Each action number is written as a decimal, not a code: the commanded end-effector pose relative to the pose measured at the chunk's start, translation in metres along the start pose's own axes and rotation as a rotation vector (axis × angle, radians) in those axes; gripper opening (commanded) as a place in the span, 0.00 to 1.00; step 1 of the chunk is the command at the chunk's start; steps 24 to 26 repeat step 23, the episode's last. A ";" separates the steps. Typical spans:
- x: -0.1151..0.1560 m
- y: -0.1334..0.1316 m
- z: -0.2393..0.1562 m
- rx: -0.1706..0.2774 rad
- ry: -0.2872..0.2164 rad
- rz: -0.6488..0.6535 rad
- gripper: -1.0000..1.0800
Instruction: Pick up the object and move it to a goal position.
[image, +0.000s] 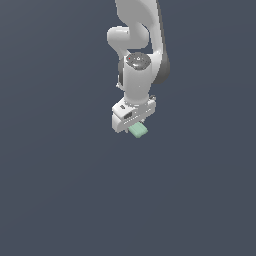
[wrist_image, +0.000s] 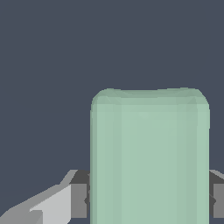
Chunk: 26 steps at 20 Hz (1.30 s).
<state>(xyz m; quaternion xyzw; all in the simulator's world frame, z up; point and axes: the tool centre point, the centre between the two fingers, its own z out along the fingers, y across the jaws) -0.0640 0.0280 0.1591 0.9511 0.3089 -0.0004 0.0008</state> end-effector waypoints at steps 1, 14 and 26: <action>-0.008 -0.013 -0.017 -0.001 0.000 0.000 0.00; -0.038 -0.063 -0.087 0.001 0.001 0.000 0.00; -0.043 -0.074 -0.102 0.001 0.001 0.000 0.00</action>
